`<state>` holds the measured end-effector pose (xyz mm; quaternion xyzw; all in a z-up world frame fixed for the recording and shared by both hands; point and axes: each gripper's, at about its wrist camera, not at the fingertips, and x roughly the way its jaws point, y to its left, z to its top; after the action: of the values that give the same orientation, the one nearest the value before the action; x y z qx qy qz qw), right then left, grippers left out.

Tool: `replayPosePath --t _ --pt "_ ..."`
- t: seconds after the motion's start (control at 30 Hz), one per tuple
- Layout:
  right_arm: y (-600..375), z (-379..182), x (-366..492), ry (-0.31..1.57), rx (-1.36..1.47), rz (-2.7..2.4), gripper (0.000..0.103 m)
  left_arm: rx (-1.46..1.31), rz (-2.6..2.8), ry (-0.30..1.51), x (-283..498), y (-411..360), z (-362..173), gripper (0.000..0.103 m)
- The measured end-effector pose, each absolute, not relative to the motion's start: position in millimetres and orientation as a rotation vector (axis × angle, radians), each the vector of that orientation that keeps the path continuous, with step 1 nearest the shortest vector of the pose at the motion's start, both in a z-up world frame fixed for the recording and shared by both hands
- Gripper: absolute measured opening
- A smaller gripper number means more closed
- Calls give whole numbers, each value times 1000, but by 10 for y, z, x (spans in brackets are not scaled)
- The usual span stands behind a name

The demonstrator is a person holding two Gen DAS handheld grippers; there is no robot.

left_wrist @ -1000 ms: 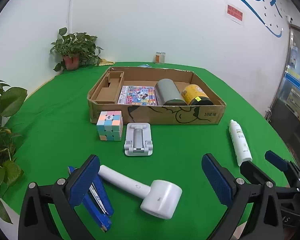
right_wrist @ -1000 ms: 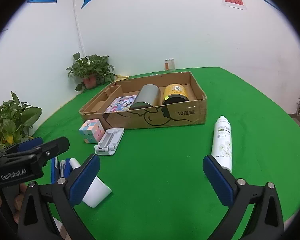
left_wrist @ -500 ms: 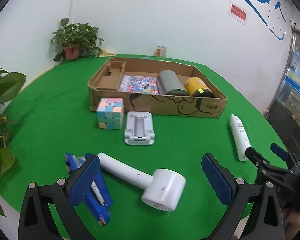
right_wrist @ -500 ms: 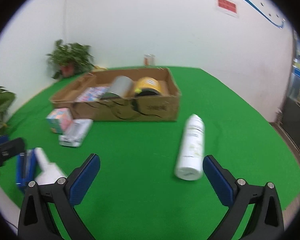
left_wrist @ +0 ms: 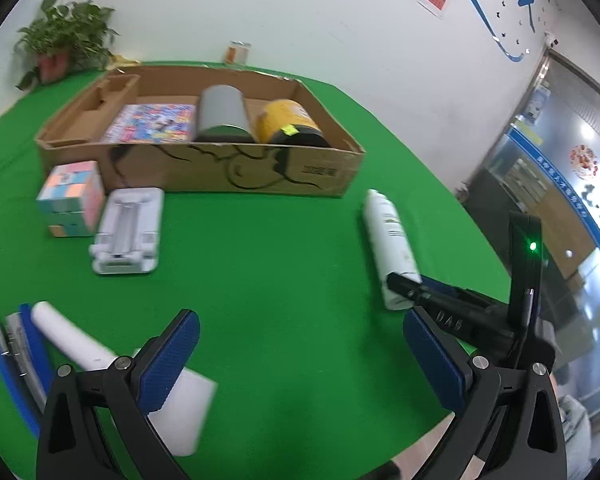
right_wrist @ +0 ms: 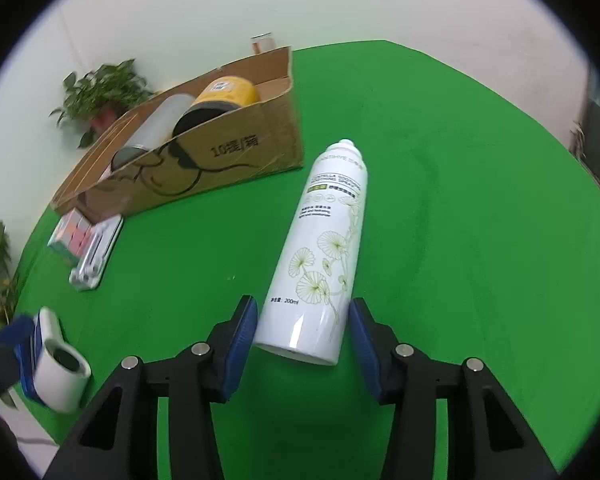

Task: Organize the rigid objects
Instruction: 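Move the right gripper to the white spray bottle on the table, then grasp the white spray bottle with the right gripper and lift it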

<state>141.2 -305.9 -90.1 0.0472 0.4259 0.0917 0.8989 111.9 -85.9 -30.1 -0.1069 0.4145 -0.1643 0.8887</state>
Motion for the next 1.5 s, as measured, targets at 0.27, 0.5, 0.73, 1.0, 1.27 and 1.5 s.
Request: replayPosePath --t 0.27,0.5,0.73,1.0,1.27,1.5 --pt "-3296 -825 888 899 -72 232 44 -338 -568 1012 1376 -1327 -549 101" --pt "-2998 -767 578 848 -187 416 77 -416 -604 1088 1683 -1470 -727 101" --pt "-3139 -750 782 911 102 453 78 -443 -595 1160 1976 -1473 -954 93" --pt "-2805 -896 957 1007 124 500 72 -464 -580 1229 2224 -1520 -1244 75" --pt "-2574 -982 960 1042 102 492 52 -416 -555 1238 2306 -1527 -1316 48" --pt "-2619 -924 995 1010 112 488 51 -428 -565 1186 2223 -1455 -1149 44"
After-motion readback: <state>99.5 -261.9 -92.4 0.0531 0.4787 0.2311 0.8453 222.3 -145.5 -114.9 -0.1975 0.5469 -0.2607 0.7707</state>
